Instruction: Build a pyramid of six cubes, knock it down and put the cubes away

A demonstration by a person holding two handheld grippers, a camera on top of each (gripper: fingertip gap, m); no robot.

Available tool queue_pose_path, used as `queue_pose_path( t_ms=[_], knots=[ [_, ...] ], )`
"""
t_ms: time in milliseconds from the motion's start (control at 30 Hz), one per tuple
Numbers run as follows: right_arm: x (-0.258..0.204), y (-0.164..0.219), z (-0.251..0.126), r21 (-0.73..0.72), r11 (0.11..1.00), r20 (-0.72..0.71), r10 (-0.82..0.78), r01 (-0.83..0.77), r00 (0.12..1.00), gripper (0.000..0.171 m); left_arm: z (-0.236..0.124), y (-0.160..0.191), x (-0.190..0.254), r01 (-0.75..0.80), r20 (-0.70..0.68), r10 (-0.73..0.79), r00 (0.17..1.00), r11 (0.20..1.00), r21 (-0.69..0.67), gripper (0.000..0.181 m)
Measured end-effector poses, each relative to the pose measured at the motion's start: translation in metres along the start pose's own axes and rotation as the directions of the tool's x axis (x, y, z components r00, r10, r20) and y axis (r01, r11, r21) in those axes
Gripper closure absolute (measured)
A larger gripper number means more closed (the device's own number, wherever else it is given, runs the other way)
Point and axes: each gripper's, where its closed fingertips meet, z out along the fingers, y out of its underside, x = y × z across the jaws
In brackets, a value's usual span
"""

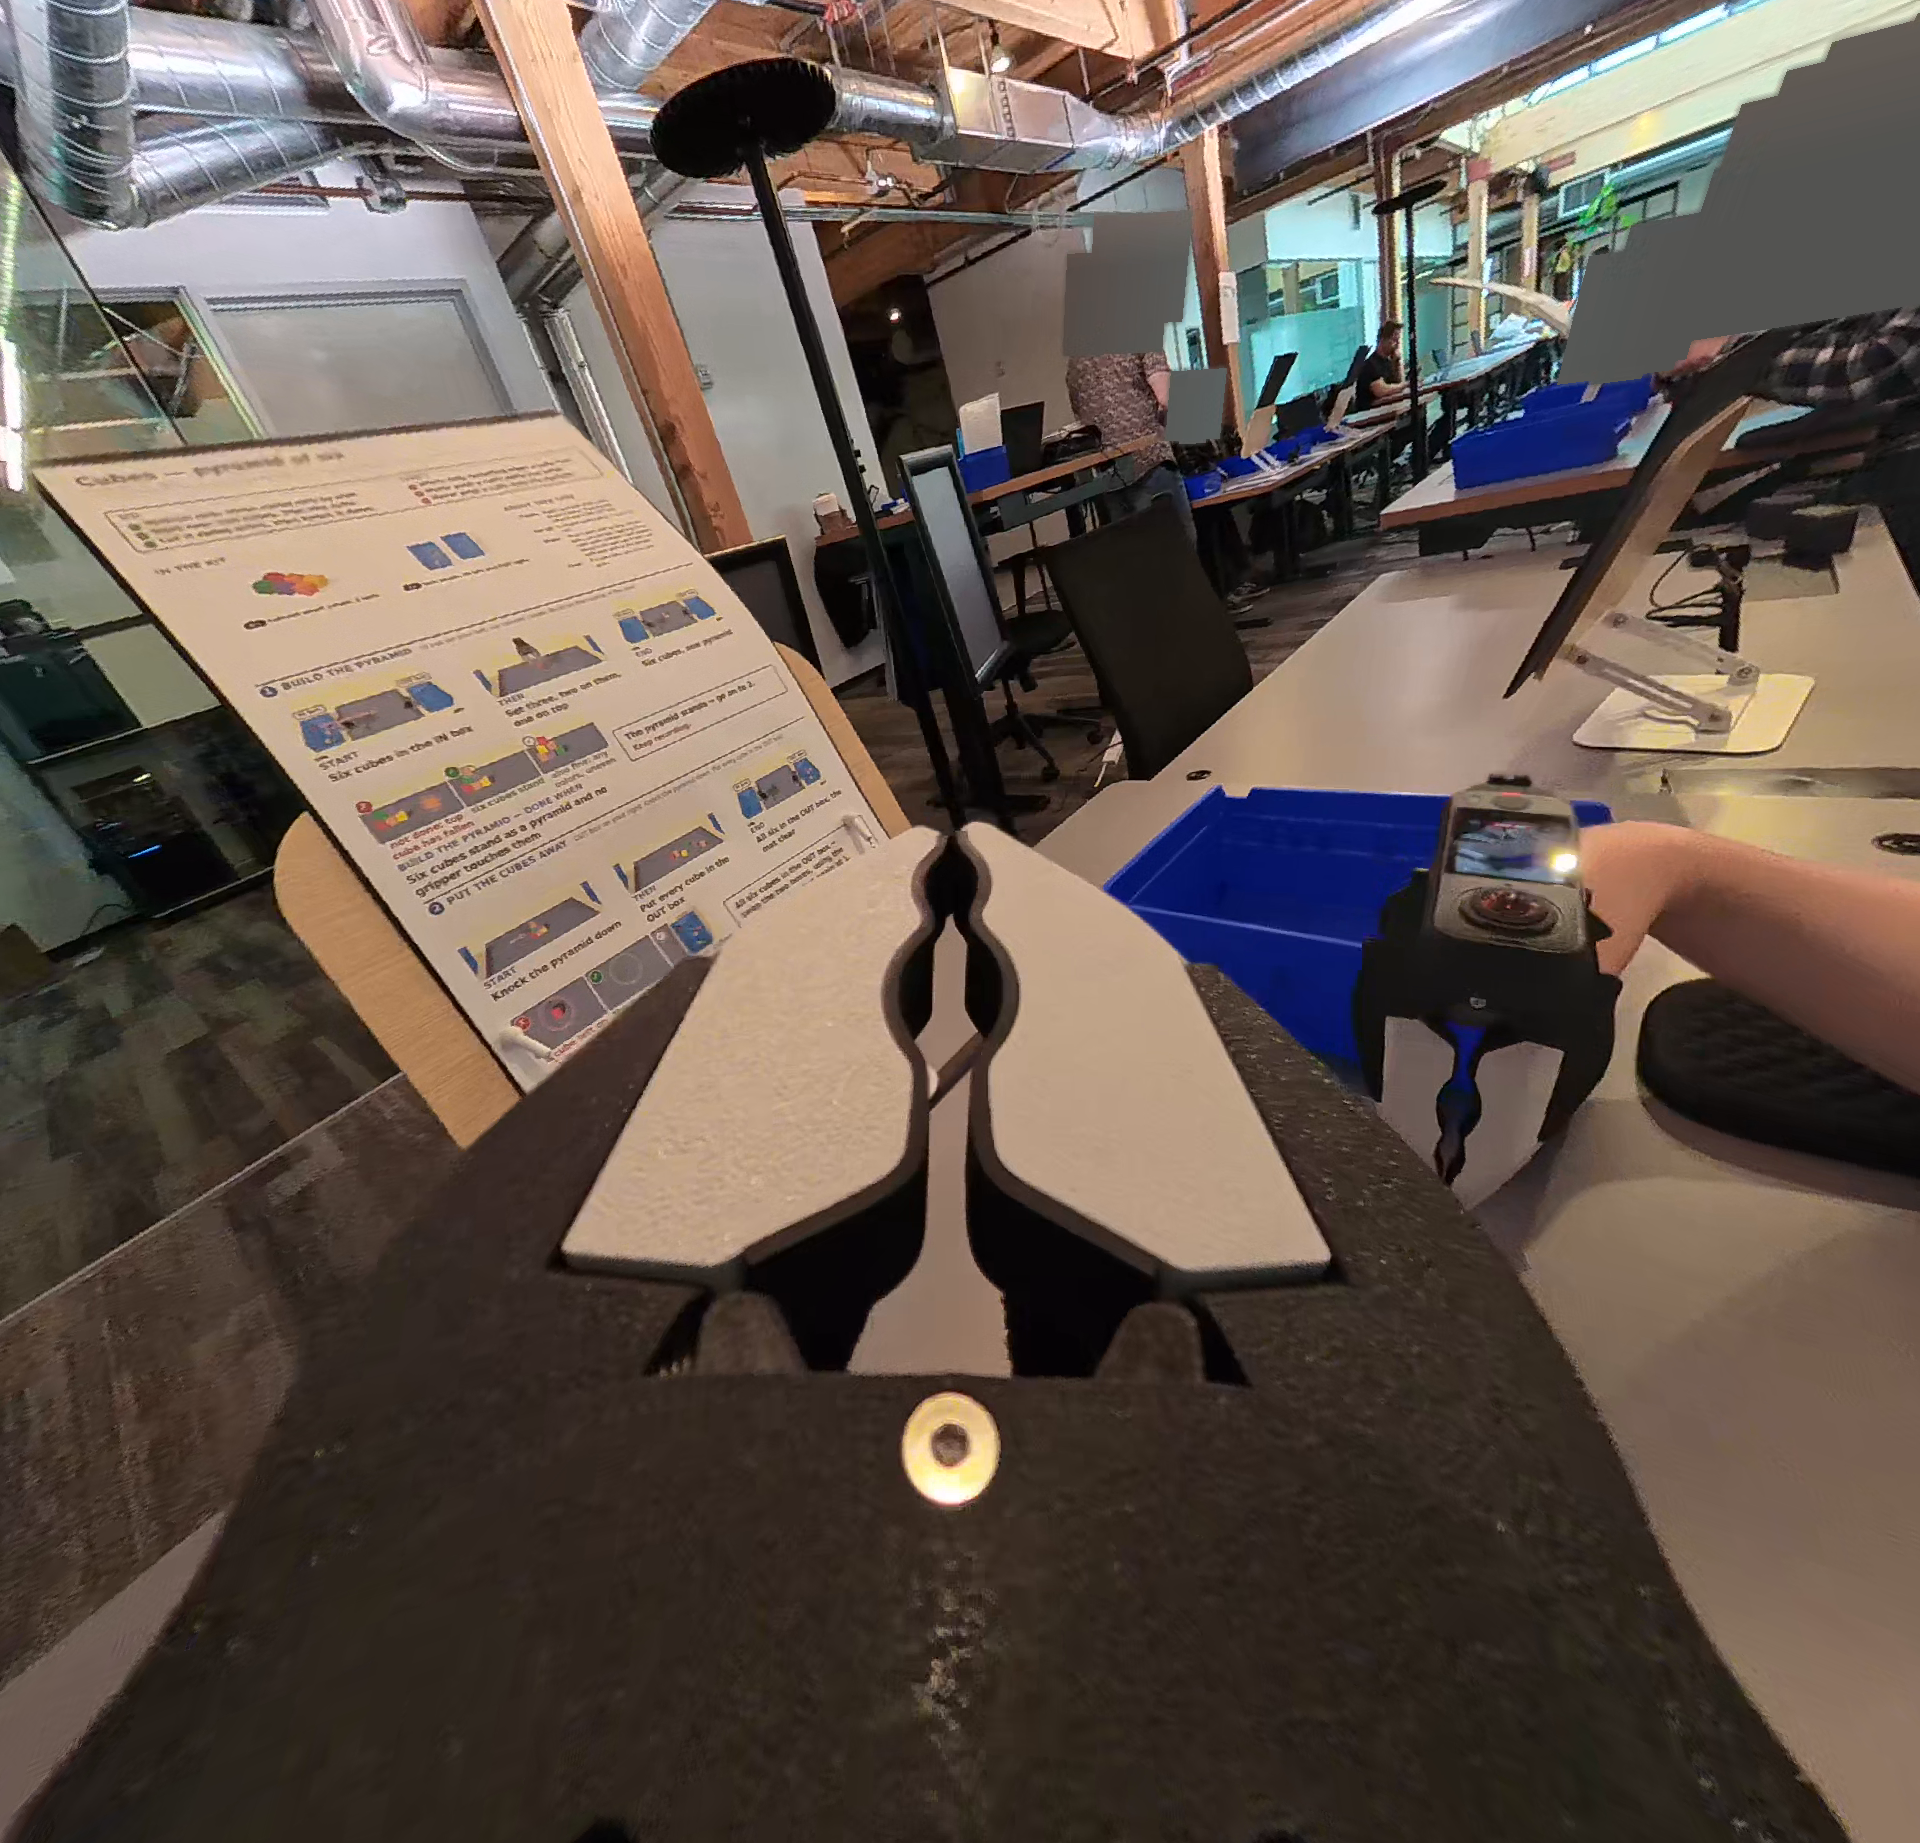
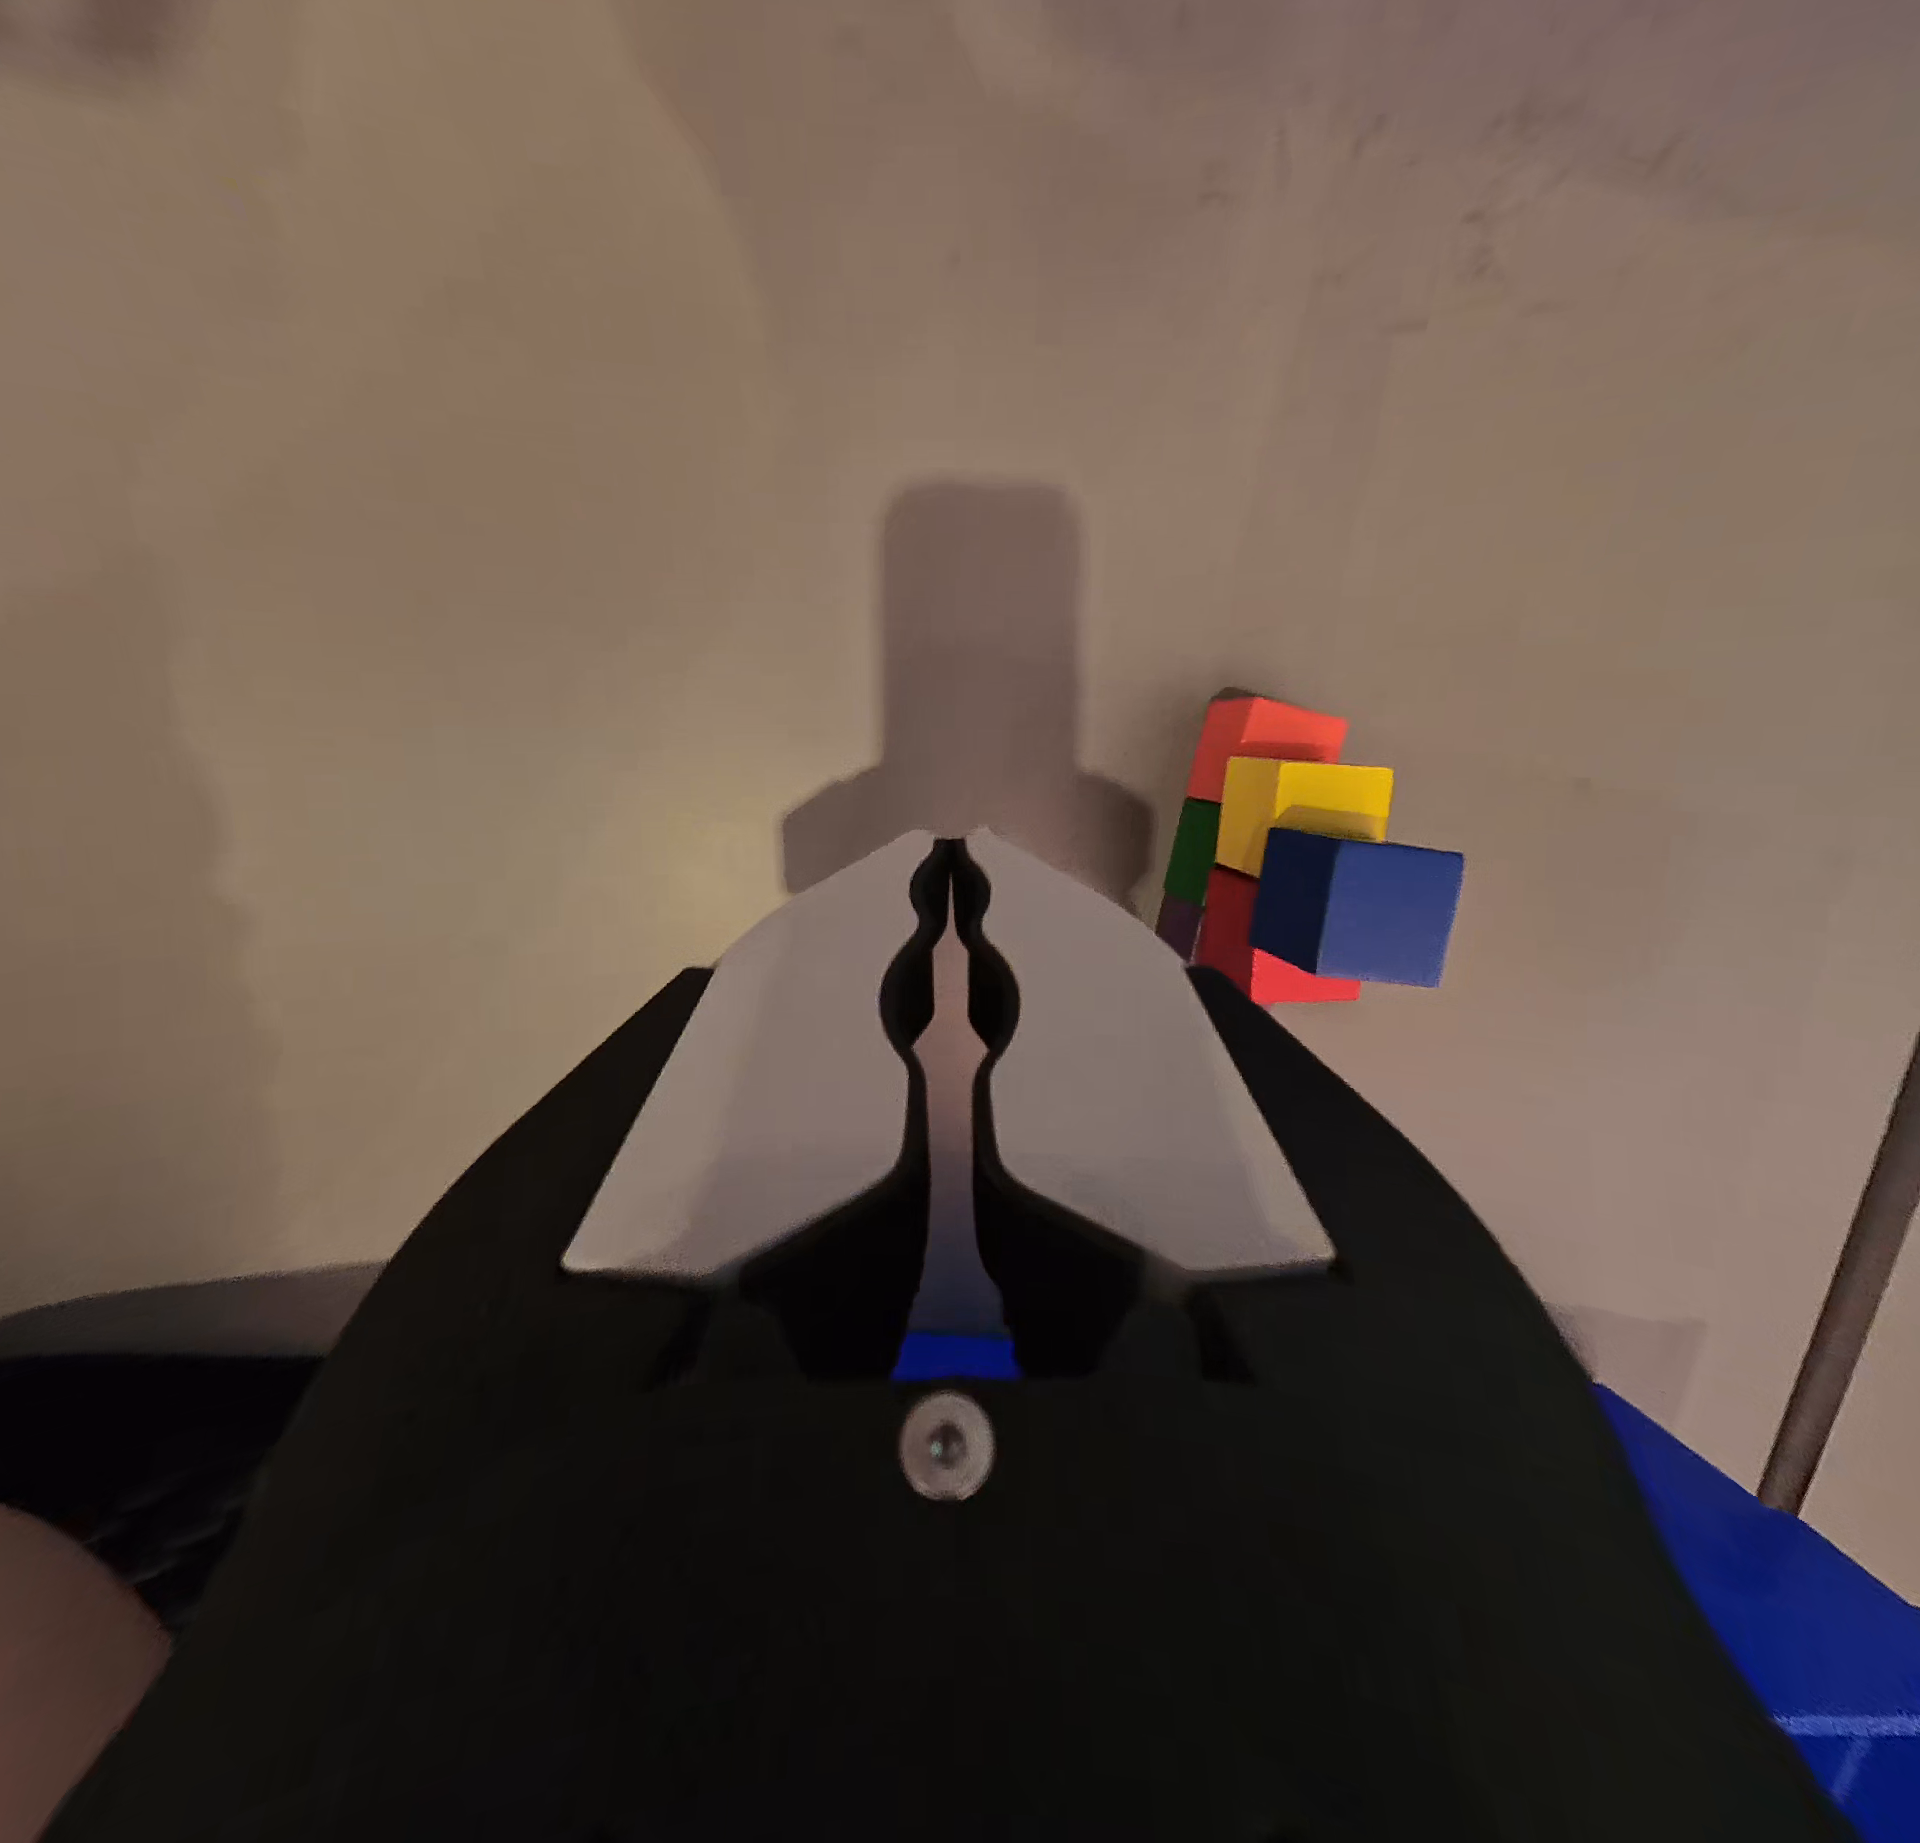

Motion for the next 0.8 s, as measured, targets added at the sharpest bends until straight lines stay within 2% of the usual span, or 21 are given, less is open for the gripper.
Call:
queue_pose_path(
  t_ms=[233, 800],
  knots=[
    [-0.004, 0.006, 0.014, -0.024, 1.0, 0.051, 0.008, -0.007, 0.999, 0.17, -0.007, 0.005, -0.013, -0.001, 0.055, 0.003, 0.998, 0.999, -0.032, 0.181],
    [-0.008, 0.009, 0.015, -0.044, 0.999, 0.082, 0.022, -0.018, 0.996, 0.17, -0.008, 0.01, -0.012, -0.014, 0.048, 0.017, 0.999, 0.997, -0.07, 0.181]
  ],
)
